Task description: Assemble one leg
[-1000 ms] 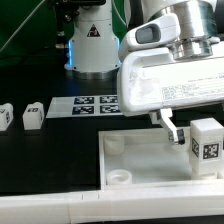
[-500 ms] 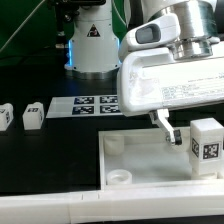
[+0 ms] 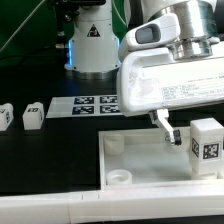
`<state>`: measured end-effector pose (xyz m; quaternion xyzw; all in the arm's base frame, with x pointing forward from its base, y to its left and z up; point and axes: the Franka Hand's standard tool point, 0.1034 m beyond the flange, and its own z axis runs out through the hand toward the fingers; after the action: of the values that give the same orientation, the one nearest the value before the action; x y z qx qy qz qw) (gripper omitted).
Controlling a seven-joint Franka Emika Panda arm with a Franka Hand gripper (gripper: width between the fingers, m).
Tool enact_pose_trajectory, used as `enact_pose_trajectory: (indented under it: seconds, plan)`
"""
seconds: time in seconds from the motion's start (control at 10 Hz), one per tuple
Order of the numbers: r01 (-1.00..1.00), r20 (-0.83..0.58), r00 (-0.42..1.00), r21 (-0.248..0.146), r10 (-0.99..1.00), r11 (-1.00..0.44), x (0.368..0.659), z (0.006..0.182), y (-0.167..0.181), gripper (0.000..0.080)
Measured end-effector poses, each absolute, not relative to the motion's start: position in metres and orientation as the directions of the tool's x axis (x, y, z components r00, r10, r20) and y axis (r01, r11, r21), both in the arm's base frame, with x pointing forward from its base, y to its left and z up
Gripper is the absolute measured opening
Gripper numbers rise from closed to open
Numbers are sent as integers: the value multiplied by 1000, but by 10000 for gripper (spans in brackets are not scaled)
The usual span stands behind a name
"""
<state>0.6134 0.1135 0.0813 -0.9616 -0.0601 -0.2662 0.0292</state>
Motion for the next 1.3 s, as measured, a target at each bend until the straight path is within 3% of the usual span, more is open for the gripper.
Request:
enact_pose_trajectory:
  seconds: [0.1, 0.4, 0.9, 1.3]
  plan:
    - [131, 498, 862, -29, 99, -991, 614, 95, 112, 649]
    - [133, 404, 909, -51, 101, -990, 616, 115, 117, 649]
    - [112, 24, 994, -96, 110, -989, 620, 99, 119, 649]
    - [105, 21, 994, -93, 103, -990, 624, 77, 116, 649]
